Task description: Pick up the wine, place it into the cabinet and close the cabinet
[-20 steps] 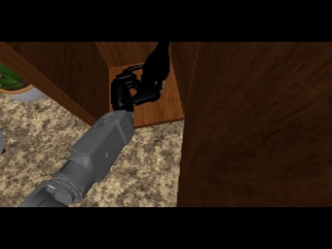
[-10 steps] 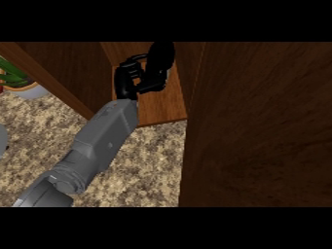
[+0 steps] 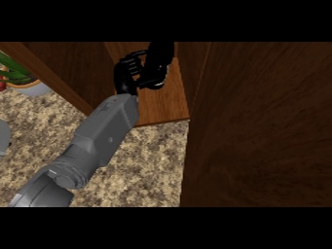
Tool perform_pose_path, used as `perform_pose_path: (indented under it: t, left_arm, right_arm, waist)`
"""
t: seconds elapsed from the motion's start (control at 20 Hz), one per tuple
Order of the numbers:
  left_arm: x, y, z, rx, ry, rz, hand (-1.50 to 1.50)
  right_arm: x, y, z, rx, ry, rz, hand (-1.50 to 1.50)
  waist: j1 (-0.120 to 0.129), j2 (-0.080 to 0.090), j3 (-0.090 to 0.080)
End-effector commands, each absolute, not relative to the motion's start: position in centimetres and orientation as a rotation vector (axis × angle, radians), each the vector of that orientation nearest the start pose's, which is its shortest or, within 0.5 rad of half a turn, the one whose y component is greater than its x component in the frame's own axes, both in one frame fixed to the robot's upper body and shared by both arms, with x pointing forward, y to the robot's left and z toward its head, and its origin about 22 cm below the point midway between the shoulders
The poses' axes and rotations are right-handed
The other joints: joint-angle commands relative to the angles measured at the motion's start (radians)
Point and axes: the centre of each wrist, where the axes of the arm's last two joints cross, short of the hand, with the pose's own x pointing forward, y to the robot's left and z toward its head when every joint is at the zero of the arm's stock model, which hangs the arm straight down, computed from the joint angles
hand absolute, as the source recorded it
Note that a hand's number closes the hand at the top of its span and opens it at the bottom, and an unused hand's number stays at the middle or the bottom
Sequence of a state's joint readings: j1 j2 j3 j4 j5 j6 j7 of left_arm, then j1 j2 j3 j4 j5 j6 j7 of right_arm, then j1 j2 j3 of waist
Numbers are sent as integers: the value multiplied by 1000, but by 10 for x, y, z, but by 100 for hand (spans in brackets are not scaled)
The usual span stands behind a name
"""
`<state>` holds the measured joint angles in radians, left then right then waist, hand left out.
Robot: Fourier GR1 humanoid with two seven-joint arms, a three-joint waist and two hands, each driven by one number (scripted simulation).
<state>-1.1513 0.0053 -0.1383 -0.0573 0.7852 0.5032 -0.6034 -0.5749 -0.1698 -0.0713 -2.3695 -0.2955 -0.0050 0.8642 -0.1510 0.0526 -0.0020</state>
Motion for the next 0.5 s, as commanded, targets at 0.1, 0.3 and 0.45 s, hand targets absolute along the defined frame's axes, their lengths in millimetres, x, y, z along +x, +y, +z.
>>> perform_pose_path:
  t: [0.1, 0.3, 0.45]
  left_arm:
    - [430, 125, 19, 388, -1618, 180, 150]
    - [432, 156, 17, 557, -1641, 92, 150]
    - [436, 149, 27, 616, -1630, 84, 150]
  right_arm:
    - [180, -209, 277, 342, -2021, 332, -150]
    - [182, -210, 274, 325, -2005, 335, -150]
    - [178, -206, 278, 345, -2027, 355, -150]
  waist:
    - [-12, 8, 2]
    - [-1, 8, 2]
    - [-19, 8, 1]
